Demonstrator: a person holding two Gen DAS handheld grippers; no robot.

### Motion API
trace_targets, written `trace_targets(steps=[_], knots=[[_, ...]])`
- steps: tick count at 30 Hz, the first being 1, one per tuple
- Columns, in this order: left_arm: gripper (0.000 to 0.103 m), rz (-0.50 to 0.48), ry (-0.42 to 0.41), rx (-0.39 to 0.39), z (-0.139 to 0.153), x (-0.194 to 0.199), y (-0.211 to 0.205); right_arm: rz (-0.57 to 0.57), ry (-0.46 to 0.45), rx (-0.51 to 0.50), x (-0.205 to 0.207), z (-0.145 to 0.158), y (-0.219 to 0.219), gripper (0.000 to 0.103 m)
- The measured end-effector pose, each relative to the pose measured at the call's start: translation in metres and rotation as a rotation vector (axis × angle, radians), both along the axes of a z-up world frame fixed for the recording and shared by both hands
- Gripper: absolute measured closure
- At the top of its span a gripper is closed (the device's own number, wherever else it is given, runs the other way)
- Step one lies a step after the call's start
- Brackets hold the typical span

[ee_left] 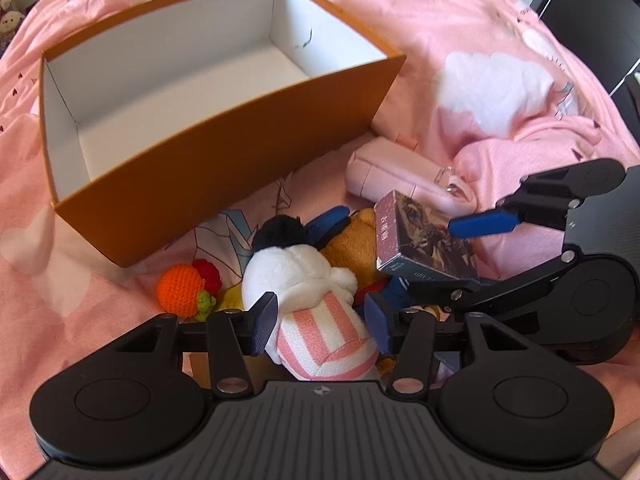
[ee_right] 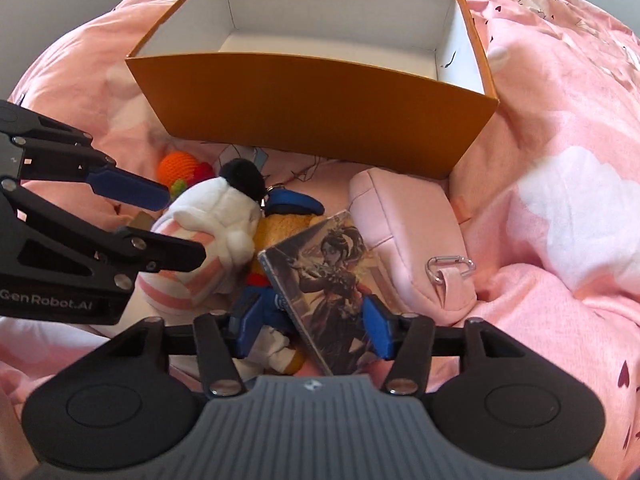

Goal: Organize objects
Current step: 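Grasp the brown bear plush with the right tool while the left tool holds the white striped plush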

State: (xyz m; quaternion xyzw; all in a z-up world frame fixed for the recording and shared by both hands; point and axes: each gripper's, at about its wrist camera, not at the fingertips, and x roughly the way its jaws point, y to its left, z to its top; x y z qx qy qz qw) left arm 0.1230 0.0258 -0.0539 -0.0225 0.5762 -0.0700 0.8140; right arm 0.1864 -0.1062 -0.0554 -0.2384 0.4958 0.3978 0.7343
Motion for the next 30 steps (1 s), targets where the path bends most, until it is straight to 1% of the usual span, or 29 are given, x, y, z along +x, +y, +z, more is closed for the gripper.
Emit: trace_targets(steps=[5,7,9,11,16,19,22,26,30], knots=[[0.039,-0.01,0.054,0.045,-0.009,0.013,-0.004,0.02,-0.021,-0.014,0.007,-0.005,0.002,0.039],[0.038,-0.023,0.071,0.061,-0.011,0.018,-0.006,0.032,-0.017,-0.015,0.009,-0.007,0.003,0.036],[0.037,-0.042,0.086,0.081,-0.013,0.021,-0.01,0.038,-0.01,-0.015,0.012,-0.008,0.002,0.036],[0.037,-0.072,0.096,0.111,-0.015,0.024,-0.016,0.049,-0.007,-0.013,0.013,-0.008,0.001,0.036],[0.028,-0.154,0.094,0.22,-0.027,0.024,-0.032,0.058,0.017,-0.011,0.017,-0.01,-0.006,0.037],[0.028,-0.167,0.084,0.274,-0.033,0.024,-0.036,0.026,0.055,0.005,0.022,-0.01,-0.009,0.037],[0.031,-0.143,0.075,0.26,-0.032,0.023,-0.031,0.006,0.068,0.006,0.023,-0.008,-0.009,0.037],[0.034,-0.08,0.057,0.199,-0.027,0.016,-0.016,-0.003,0.061,0.003,0.021,-0.006,-0.008,0.041],[0.036,-0.007,0.037,0.125,-0.02,0.004,0.001,-0.047,0.086,0.034,0.027,0.0,-0.012,0.052]])
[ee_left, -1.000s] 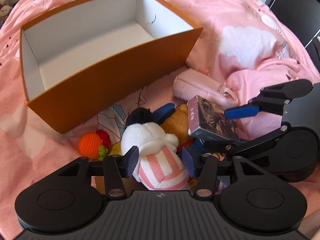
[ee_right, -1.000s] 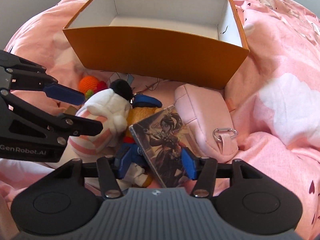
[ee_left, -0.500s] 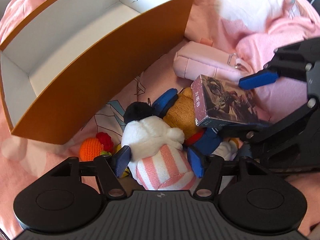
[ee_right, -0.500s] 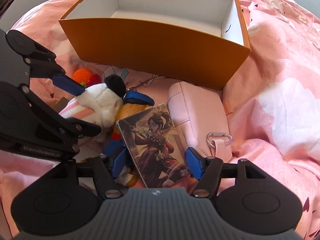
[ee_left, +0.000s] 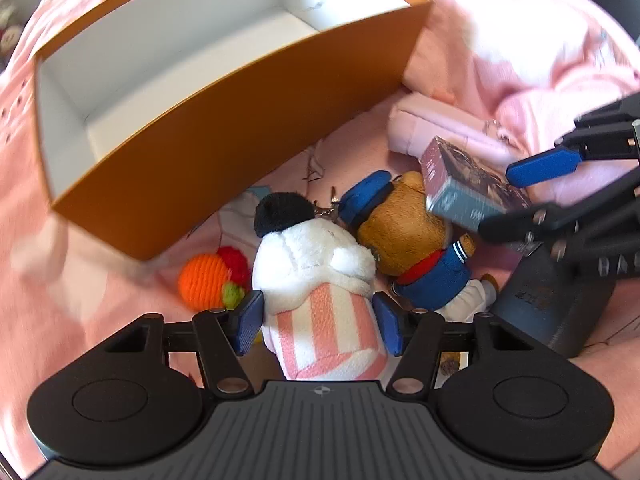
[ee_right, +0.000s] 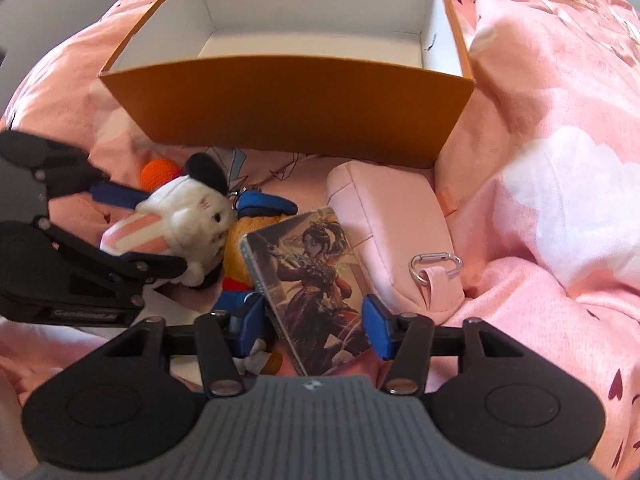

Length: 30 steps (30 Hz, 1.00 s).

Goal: Organize objects
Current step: 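Grasp the brown bear plush with the right tool while the left tool holds the white striped plush, then lift both plushes and carry them over the orange box with both tools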

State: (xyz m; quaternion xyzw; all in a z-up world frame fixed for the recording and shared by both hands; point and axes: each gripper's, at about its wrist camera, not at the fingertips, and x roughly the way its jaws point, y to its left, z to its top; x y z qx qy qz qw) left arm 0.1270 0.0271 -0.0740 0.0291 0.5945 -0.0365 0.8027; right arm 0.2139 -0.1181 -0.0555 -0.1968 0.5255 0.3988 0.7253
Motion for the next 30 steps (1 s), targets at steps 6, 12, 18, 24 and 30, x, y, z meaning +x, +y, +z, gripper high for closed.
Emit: trace_targets(steps=[6,12,18,24,30], knots=[[0.038,0.107,-0.041,-0.085,0.006,-0.014,0.018,-0.05,-0.007,0.039,0.001,0.011,0.0,0.074],[0.039,0.147,-0.08,-0.112,0.01,-0.027,0.03,-0.016,-0.073,0.0,-0.015,0.011,0.015,0.078],[0.038,0.188,-0.106,-0.169,0.007,-0.035,0.043,-0.009,0.036,0.014,-0.029,0.018,0.022,0.069],[0.038,0.197,-0.12,-0.192,0.009,-0.039,0.049,0.002,0.086,-0.069,-0.04,-0.004,0.039,0.06],[0.038,0.198,-0.125,-0.202,0.009,-0.038,0.05,-0.04,0.099,-0.141,-0.037,-0.024,0.052,0.045]])
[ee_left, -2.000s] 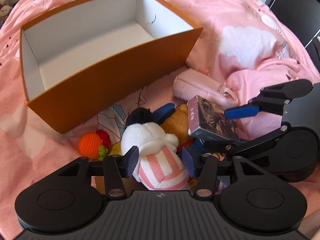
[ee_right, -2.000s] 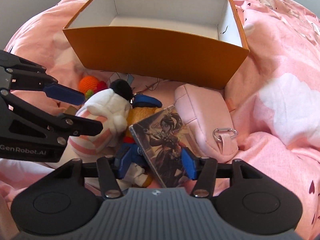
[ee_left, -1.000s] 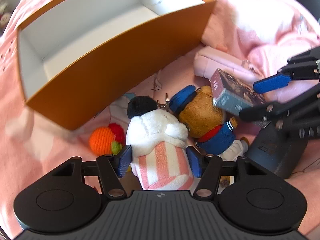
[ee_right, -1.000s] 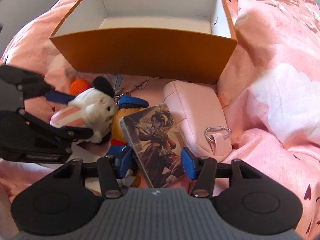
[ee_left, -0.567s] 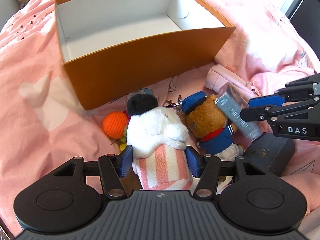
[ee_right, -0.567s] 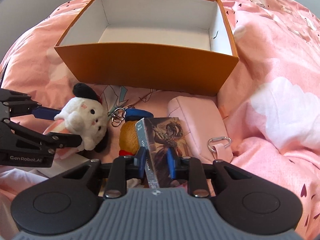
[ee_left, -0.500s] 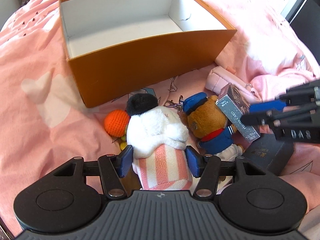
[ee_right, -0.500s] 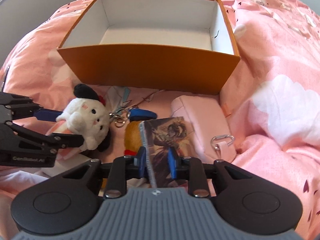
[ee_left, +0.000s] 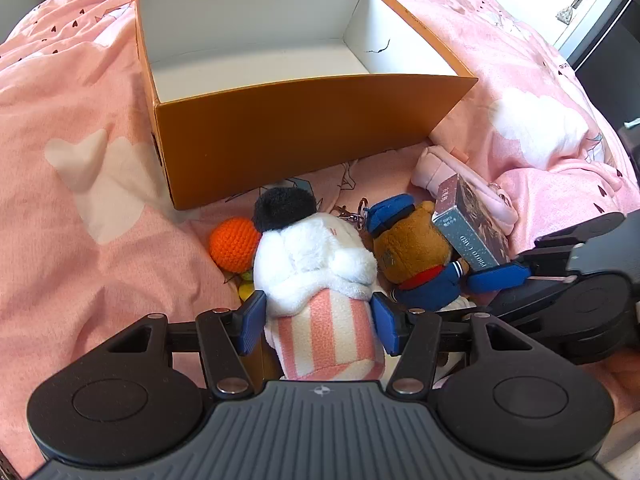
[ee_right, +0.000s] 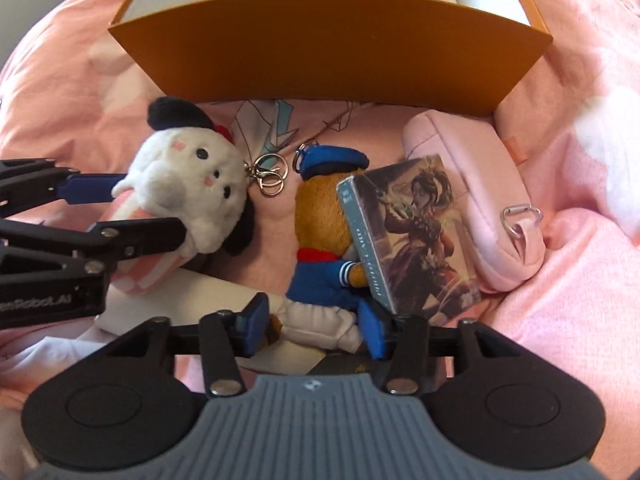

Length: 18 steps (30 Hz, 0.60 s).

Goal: Organize objects
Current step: 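Lift both plushes and carry them over the orange box with both tools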

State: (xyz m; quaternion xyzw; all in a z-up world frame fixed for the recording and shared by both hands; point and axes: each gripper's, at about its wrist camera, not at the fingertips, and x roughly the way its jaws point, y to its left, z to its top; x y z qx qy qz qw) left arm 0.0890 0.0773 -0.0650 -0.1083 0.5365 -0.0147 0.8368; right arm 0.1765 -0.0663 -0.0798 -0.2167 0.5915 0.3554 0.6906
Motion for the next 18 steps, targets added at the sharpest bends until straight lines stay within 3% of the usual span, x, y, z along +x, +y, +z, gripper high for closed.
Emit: trace_targets(steps=[7,8,9,12,18], knots=[[0.038,-0.003,-0.002,-0.014,0.0,-0.002,0.002,-0.027,-0.016,-0.039,0.005,-0.02,0.018,0.046],[0.038,-0.007,-0.001,-0.014,0.0,-0.002,0.002,-0.028,-0.023,-0.045,0.006,-0.022,0.02,0.048],[0.037,-0.014,0.002,-0.012,0.0,-0.001,0.001,-0.027,-0.024,-0.05,0.007,-0.024,0.021,0.059],[0.036,-0.013,0.014,-0.025,-0.002,0.001,0.002,-0.04,-0.003,-0.051,0.011,-0.028,0.021,0.064],[0.033,0.036,0.065,-0.131,-0.012,0.006,0.015,0.0,-0.016,-0.019,0.007,-0.018,0.017,0.068]])
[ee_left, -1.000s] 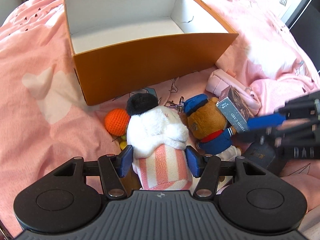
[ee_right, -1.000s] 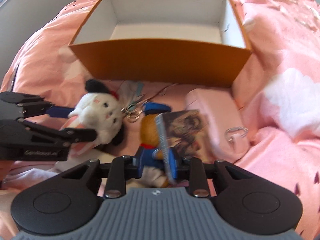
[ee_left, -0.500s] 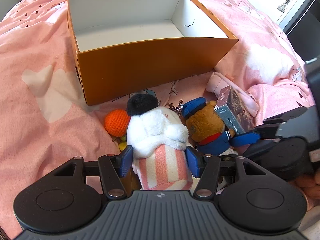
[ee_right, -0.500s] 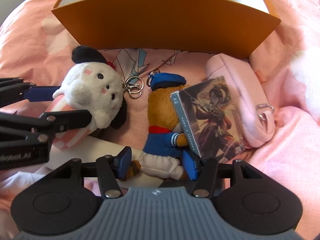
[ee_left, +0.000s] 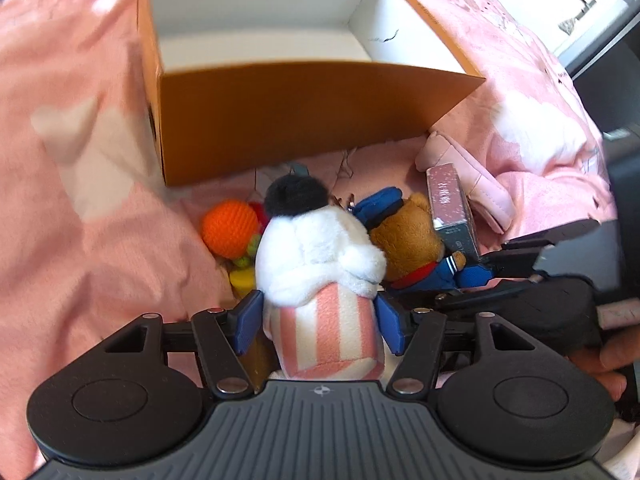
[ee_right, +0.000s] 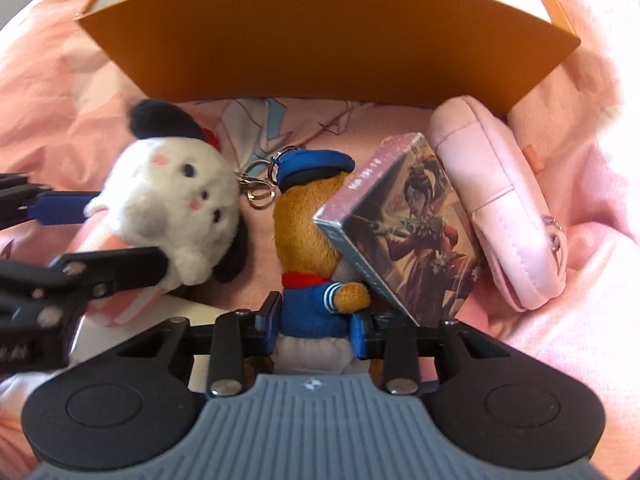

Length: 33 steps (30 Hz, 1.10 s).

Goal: Organize objects
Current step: 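Lift both plushes and carry them over the orange box with both tools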

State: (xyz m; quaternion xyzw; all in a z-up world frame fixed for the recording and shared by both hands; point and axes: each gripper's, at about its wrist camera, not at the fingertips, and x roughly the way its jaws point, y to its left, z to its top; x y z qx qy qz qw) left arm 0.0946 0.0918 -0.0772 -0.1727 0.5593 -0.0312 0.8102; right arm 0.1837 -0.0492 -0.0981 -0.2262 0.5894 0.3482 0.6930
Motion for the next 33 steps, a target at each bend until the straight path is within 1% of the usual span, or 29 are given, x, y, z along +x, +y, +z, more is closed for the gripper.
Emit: trace_targets(steps=[2,4,9,15,19,22,27,30,33], knots=[[0.034,0.024,-0.004,-0.022,-0.001,-0.002,0.002,0.021,-0.005,0.021,-0.003,0.007,-0.002,0.068],[0.036,0.033,-0.015,-0.019,0.0,-0.004,0.001,0.036,-0.01,0.043,-0.004,0.015,-0.004,0.069],[0.038,0.046,-0.061,0.052,0.016,-0.011,-0.005,0.062,-0.039,0.108,-0.008,0.037,-0.012,0.07],[0.038,0.081,-0.135,0.076,0.048,-0.018,-0.003,0.064,-0.062,0.202,-0.005,0.07,-0.025,0.07],[0.038,0.1,-0.201,0.11,0.071,-0.02,-0.008,0.046,-0.081,0.275,-0.007,0.099,-0.03,0.07],[0.038,0.107,-0.263,0.143,0.09,-0.019,-0.012,0.035,-0.135,0.331,-0.004,0.122,-0.04,0.07],[0.038,0.132,-0.379,0.164,0.121,-0.01,-0.012,0.022,-0.203,0.426,0.013,0.163,-0.053,0.07],[0.038,0.147,-0.435,0.195,0.135,0.0,-0.012,0.022,-0.251,0.468,0.023,0.184,-0.047,0.07],[0.039,0.163,-0.459,0.217,0.14,0.014,-0.007,0.019,-0.277,0.512,0.035,0.193,-0.038,0.07]])
